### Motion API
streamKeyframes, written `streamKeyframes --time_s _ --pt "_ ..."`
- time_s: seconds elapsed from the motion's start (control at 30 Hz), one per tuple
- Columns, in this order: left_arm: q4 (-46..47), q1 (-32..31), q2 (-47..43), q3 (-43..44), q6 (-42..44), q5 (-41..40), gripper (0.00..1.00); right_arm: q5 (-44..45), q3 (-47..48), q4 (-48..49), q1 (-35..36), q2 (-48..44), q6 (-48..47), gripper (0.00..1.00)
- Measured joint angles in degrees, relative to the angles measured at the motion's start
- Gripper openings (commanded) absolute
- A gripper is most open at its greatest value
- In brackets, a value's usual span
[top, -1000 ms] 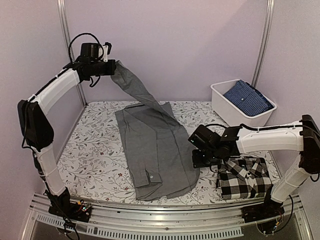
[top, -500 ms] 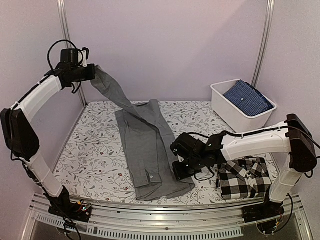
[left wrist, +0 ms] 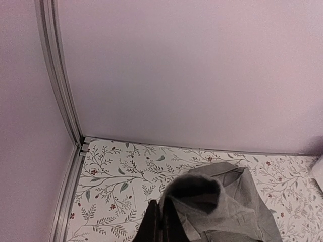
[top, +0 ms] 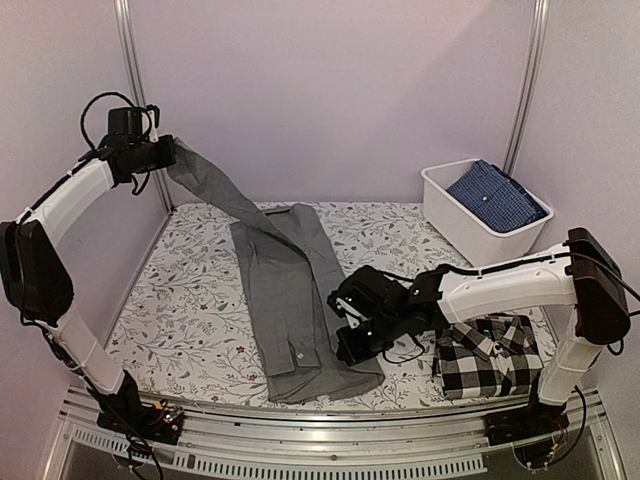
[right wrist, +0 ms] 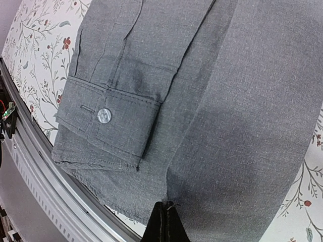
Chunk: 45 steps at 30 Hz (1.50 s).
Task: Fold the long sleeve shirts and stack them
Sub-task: Fold the 1/3-folded shirt at the center of the board.
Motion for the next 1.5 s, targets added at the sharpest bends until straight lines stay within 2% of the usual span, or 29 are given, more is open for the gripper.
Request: streamKeyframes --time_s 0.47,0.8,0.97,1.1,1.33,1.5 --pt "1.92 0.11 -2.08 -1.73 -0.13 -1.86 0.00 -3.80 -0.31 0.76 0.57 0.00 -1.03 0.00" --pt "2.78 0.74 -4.37 -5.84 -0.17 -3.80 0.00 -5.92 -0.87 1.38 1.16 0.39 -1.16 0.00" --pt "4.31 0.50 -6.03 -10.62 -0.55 -2.67 0.00 -6.75 -1.29 1.36 1.44 0.59 -1.14 0.00" --pt "5.84 -0.15 -7.37 -15.43 -0.59 -1.62 0.00 -7.28 -1.27 1.75 1.49 0.61 -1.22 0.06" --pt "9.81 -2.12 -9.53 -19.37 1.29 2.08 0.00 -8.46 -1.03 2.58 1.53 2.25 -2.23 0.30" --pt "14.91 -4.76 -11.91 -20.72 5.51 9.81 0.00 -7.67 -0.81 2.67 1.53 2.29 -2.23 0.37"
